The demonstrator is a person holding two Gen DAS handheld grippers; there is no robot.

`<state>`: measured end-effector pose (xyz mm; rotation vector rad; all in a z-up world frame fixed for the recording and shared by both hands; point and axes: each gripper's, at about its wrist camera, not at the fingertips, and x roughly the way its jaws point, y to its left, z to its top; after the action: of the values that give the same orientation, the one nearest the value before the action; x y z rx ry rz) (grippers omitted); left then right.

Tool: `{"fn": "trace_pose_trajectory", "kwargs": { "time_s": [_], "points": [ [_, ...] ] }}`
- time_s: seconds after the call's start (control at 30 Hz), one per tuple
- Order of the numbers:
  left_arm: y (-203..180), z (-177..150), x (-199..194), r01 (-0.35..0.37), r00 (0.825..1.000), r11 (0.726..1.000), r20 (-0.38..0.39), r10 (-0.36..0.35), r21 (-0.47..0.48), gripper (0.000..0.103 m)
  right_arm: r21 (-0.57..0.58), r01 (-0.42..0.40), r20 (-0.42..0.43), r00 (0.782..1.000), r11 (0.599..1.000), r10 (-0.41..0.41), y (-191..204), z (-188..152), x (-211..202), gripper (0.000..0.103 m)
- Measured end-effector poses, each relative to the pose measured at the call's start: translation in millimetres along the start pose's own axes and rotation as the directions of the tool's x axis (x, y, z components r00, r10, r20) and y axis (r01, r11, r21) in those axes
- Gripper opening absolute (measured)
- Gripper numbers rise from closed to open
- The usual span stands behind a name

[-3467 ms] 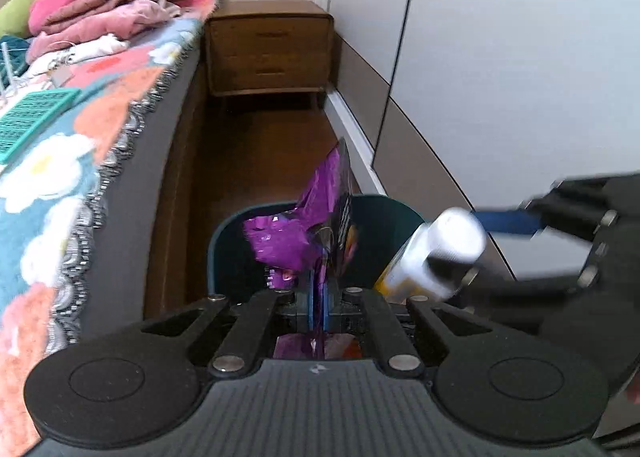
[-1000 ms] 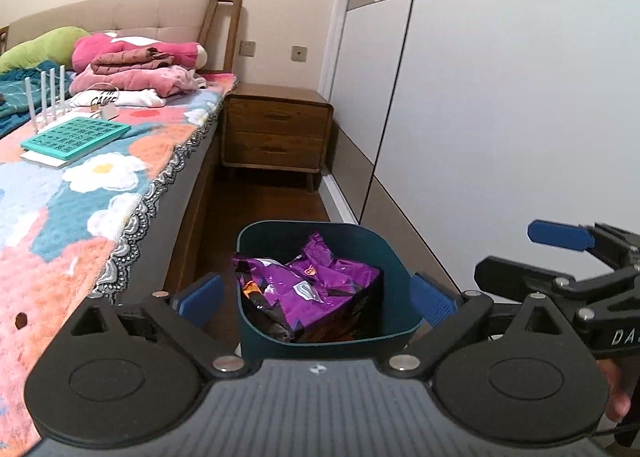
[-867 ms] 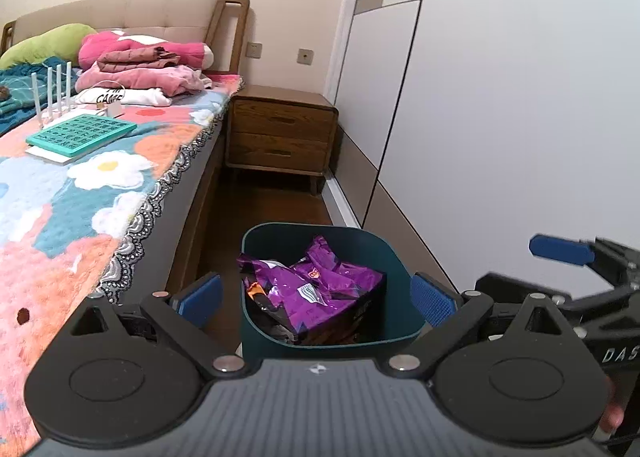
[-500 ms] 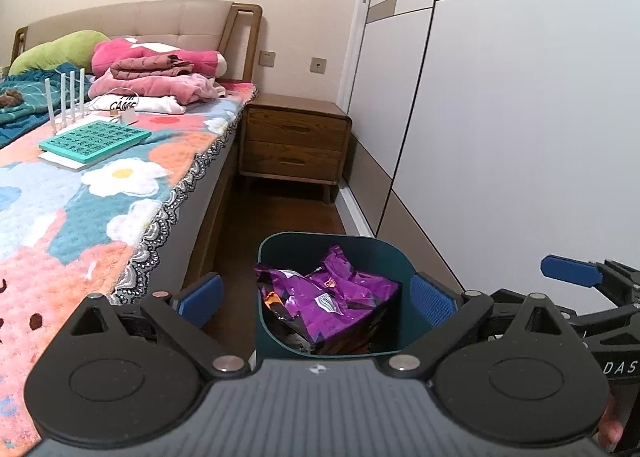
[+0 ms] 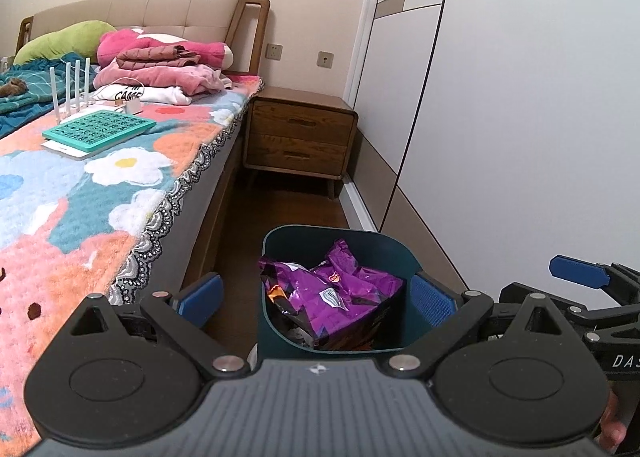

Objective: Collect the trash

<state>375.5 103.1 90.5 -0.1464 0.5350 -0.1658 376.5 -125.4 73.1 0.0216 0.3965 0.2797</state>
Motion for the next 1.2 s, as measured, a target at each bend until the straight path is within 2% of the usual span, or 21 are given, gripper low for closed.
{"fn": "trace_pose_trajectory", "kwargs": {
  "time_s": [0.4,0.8,1.2],
  "points": [
    [-3,1,-7,-0.020,1.000,1.000,0.010,0.020,0.009,0.101,0.018,-0.004,0.009,1.000,1.000,0.004,0,2,-3,0.103],
    [-8,17,-25,-0.029,0.998,0.999,0.053,0.028,0.015,0.101,0.012,-0.004,0.057,0.998,1.000,0.004,9,14,-15,0.103],
    [-5,21,-29,-0.028,0.998,0.999,0.058,0.029,-0.016,0.101,0.014,-0.001,0.068,0.998,1.000,0.000,12,19,-15,0.103]
  ]
}}
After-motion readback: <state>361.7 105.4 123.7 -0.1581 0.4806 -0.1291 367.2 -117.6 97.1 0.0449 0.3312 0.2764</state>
